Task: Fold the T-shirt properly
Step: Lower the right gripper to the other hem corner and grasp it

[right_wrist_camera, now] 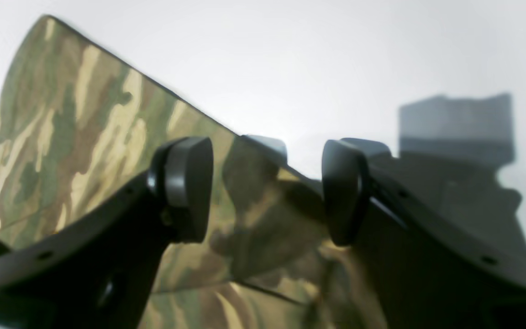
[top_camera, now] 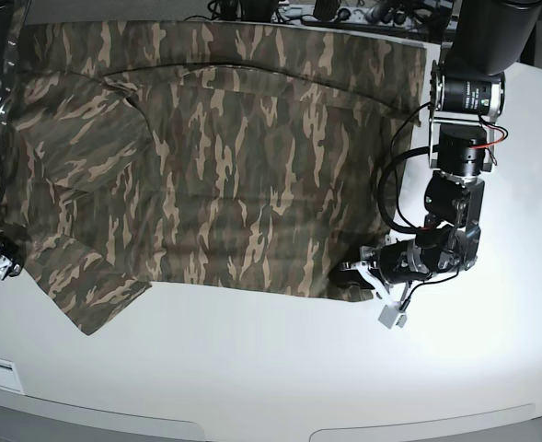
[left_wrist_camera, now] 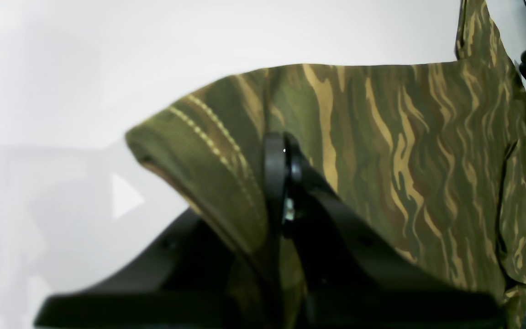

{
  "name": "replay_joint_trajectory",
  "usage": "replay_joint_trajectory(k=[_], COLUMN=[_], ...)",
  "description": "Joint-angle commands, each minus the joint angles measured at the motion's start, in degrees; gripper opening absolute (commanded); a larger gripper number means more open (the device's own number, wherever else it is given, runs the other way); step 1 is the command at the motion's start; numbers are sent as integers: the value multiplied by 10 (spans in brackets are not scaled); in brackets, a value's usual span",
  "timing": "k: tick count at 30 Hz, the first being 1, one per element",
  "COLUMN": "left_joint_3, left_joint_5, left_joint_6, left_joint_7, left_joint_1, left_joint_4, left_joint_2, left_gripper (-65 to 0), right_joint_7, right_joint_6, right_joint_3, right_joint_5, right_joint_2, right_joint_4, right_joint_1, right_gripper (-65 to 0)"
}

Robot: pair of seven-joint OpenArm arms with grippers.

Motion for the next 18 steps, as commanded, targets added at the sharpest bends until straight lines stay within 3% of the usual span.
replay_joint_trajectory(k=[1, 4, 7, 13, 18], left_joint_3=[3, 3, 3, 3, 3], left_joint_5=[39, 39, 39, 37, 36], left_joint_6=[11, 11, 11, 11, 11], left_joint_7=[41, 42, 42, 42, 42], left_joint_1=[1, 1, 1, 1, 1], left_joint_4=[-1, -2, -2, -1, -1], left_joint_2=[-2, -3, -2, -2, -2], left_gripper=[-650, -650, -650, -650, -650], right_joint_7=[19, 35, 65, 98, 63], right_joint_6=[0, -2, -41, -84, -20], right_joint_3=[2, 2, 2, 2, 2], right_joint_5=[4, -9, -73, -101, -48], right_joint_2=[13, 5, -4, -9, -9], right_joint_4=[8, 8, 8, 8, 8], right_joint_1=[13, 8, 5, -17, -23], right_gripper=[-258, -258, -258, -258, -258])
